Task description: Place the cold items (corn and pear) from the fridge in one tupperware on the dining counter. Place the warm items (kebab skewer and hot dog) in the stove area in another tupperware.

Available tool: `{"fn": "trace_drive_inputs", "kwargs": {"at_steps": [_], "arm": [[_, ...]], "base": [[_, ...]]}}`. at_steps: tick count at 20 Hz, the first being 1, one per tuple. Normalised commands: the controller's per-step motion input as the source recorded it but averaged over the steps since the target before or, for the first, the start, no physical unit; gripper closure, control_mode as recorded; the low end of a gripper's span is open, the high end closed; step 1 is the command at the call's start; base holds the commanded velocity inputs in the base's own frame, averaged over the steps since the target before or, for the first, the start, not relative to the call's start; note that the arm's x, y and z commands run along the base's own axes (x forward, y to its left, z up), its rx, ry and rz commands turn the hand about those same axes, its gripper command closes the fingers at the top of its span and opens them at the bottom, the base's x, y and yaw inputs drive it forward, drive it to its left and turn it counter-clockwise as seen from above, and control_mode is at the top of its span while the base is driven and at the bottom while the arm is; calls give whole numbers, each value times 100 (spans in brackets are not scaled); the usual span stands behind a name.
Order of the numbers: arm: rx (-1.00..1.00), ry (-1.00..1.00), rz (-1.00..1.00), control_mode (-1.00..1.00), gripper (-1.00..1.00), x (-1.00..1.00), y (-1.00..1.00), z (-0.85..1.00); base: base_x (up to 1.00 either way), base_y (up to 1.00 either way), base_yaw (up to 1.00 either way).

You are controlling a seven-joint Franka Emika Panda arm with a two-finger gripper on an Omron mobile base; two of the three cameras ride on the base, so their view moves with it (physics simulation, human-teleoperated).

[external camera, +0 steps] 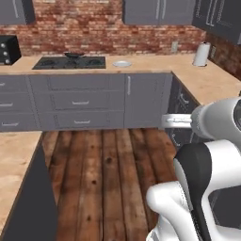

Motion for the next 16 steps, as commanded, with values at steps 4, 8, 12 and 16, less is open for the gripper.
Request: {"fn": "trace_drive_inputs", "kwargs": {"at_steps": [4, 8, 12, 16], "arm": [[0, 0, 0, 100, -100, 0, 0, 0], [0, 0, 0, 100, -100, 0, 0, 0], [0, 0, 0, 100, -100, 0, 0, 0], [0, 0, 0, 100, -100, 0, 0, 0]], "base": [[100, 0, 0], [100, 12, -9], [100, 27, -11], [100, 49, -11]]}}
